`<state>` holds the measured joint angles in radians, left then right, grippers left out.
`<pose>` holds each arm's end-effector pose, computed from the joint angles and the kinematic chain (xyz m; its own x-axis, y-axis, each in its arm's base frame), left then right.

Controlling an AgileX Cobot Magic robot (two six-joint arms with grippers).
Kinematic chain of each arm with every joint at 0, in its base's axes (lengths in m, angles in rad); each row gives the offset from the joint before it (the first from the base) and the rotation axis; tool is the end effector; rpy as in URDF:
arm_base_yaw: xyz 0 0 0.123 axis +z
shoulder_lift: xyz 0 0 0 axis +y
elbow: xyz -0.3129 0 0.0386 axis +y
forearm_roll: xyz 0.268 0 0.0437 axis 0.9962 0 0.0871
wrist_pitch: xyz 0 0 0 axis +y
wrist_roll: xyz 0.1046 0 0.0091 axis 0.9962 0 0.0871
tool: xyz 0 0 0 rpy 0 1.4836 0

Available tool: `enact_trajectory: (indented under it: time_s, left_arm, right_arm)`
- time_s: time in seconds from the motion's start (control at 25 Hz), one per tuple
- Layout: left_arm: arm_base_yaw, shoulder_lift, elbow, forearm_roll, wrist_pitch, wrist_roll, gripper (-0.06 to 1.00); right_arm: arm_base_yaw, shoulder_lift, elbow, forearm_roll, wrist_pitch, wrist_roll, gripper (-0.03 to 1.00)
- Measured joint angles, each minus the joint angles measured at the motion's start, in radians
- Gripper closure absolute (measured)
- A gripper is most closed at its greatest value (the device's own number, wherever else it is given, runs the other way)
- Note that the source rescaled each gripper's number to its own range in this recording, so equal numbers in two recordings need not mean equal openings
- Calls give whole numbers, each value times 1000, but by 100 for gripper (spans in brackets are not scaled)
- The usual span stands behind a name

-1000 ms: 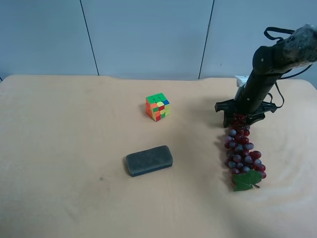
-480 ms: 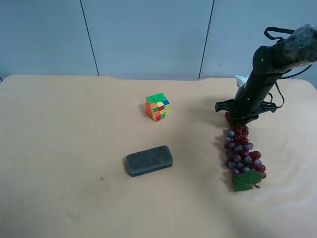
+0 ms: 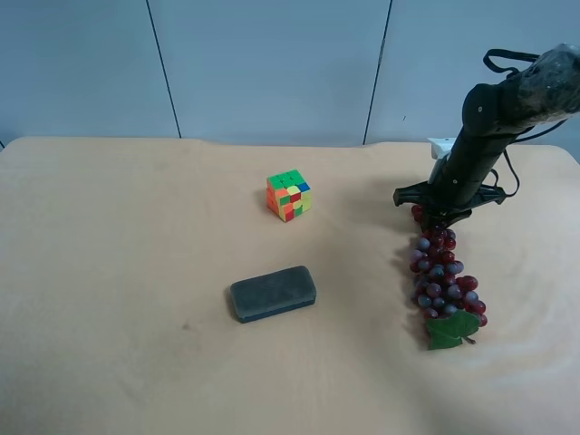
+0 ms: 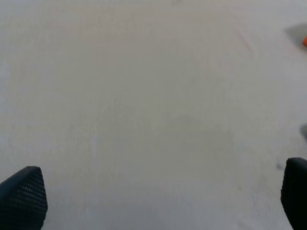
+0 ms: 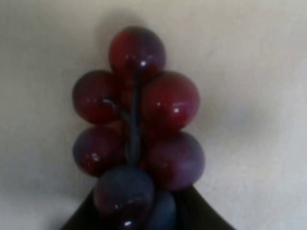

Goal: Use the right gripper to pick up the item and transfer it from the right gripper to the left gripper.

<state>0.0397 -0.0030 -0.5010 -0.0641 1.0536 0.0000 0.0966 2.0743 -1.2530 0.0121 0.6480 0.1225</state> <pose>-0.0054 -0.0061 0.2816 -0.4451 -0.0494 -0.8941 -0.0039 0.9986 -0.0532 0.4170 0.0412 0.1089 -0.9820 0.0372 -0.1850 0.0319 0.9990 0.0318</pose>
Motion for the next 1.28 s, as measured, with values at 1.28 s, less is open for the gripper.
enact_trajectory:
  time_s: [1.28]
  left_arm:
    - [0, 0, 0, 0, 0, 0, -6]
  right_arm:
    - [0, -132, 0, 661, 216, -643, 93]
